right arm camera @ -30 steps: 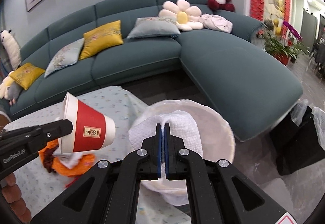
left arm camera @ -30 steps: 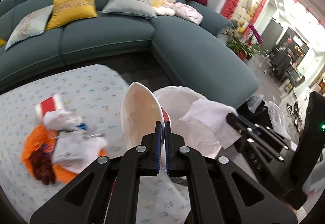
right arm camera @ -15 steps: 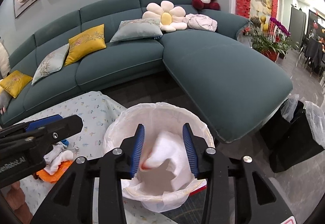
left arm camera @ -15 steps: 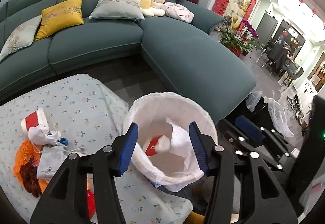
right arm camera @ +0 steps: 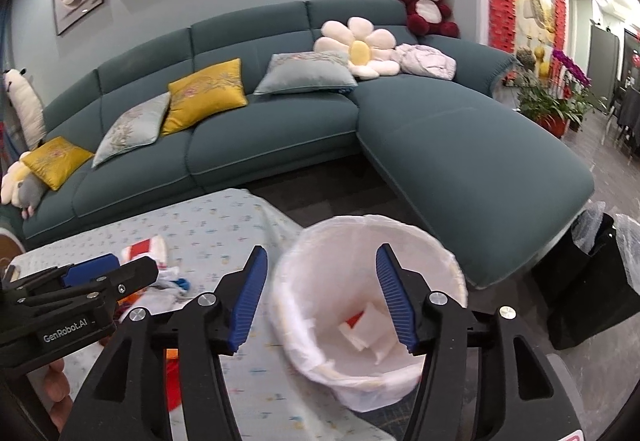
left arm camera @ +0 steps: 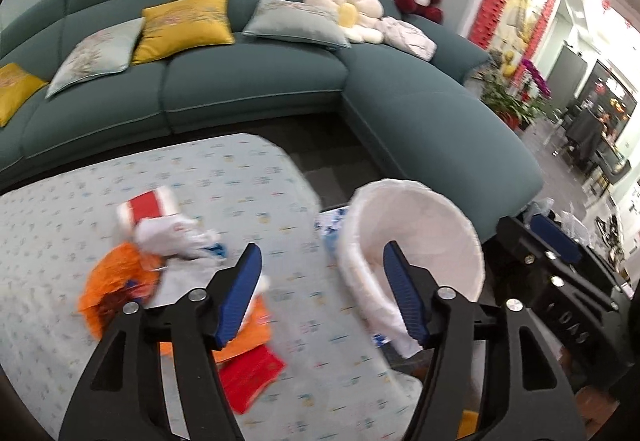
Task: Collect trash
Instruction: 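Move both tools back to the pile and grasp the red envelope with the right tool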
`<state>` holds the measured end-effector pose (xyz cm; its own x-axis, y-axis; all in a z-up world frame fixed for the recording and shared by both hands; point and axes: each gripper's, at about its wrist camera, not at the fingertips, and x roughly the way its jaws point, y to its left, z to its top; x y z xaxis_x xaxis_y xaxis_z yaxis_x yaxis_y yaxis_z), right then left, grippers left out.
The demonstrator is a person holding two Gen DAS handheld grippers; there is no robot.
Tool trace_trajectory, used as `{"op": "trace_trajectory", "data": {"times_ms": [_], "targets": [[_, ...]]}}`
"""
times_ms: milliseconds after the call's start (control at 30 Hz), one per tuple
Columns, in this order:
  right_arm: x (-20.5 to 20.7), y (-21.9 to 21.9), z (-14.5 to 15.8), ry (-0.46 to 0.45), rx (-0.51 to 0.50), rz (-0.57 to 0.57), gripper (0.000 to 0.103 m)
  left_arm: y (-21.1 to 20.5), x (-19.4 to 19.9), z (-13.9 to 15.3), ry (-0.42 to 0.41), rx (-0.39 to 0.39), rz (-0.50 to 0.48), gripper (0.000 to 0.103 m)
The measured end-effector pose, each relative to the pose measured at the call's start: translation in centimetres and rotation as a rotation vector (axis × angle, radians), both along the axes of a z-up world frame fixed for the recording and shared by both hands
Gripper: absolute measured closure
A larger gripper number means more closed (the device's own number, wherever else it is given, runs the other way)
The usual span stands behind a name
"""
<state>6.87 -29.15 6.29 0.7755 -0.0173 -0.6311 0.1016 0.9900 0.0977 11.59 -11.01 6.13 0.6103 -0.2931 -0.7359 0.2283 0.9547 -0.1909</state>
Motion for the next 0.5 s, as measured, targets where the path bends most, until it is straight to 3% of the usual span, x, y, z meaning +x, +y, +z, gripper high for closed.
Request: {"op": "trace_trajectory", "data": {"times_ms": [267,500], "targets": [[-1.1,5.8,0.3,0.010,0.006,0.086,0.047,8.1,-1.9,-1.0,0.024,0.025,0.132,0.033],[-1.7,10.7,-0.7,0.044,0.013,0.157,0.046,14.4,-3.4,-3.0,0.067,0.024,0.238,0.032]]}}
